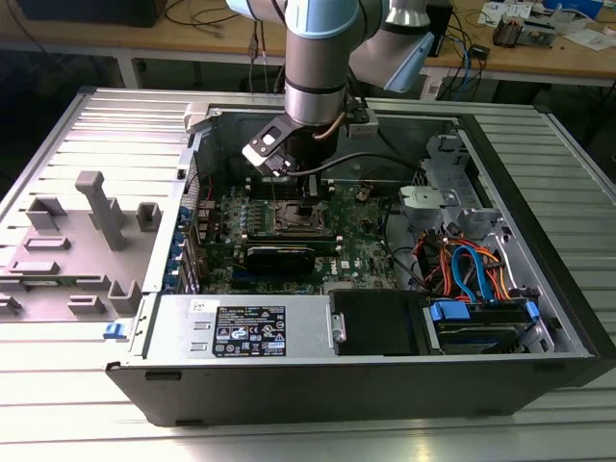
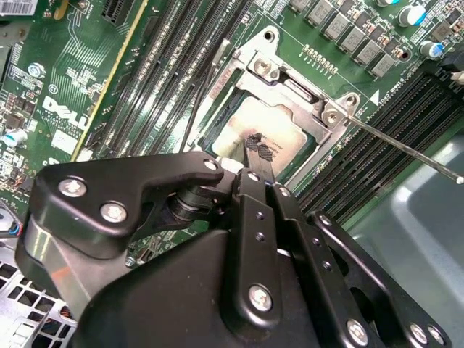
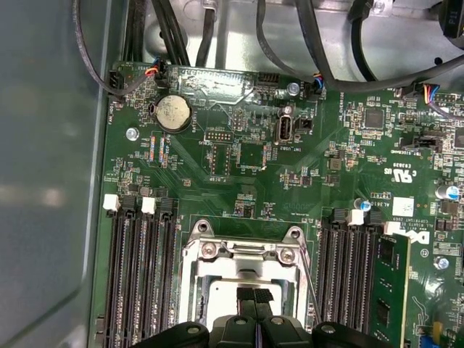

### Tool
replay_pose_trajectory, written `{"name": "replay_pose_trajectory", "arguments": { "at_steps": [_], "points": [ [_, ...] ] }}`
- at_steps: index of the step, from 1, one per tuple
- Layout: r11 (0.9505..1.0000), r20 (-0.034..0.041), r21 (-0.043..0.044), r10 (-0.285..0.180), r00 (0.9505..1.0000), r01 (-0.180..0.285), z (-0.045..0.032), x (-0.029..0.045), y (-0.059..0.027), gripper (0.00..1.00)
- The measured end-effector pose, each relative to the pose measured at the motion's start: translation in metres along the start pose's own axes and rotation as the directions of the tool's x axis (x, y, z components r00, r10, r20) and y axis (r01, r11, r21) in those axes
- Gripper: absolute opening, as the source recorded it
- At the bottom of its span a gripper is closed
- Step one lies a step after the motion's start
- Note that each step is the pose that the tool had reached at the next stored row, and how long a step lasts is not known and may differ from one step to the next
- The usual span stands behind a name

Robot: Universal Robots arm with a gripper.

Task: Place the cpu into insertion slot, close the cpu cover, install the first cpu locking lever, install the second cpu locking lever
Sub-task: 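Install the first cpu locking lever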

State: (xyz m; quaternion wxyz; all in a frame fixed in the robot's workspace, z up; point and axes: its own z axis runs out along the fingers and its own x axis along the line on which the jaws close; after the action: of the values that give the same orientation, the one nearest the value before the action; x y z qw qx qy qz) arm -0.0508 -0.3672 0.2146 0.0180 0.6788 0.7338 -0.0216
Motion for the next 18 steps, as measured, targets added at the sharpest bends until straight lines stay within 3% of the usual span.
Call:
{"name": "replay_pose_trajectory", "arguments": {
  "at_steps": [11, 18],
  "points": [
    [1.0, 0.0, 0.0, 0.0, 1.0, 0.0, -0.0096, -0.0006, 0.0, 0.11],
    [1.0, 0.0, 0.0, 0.0, 1.0, 0.0, -0.0113, -0.0009, -0.0001, 0.11]
  ]
}}
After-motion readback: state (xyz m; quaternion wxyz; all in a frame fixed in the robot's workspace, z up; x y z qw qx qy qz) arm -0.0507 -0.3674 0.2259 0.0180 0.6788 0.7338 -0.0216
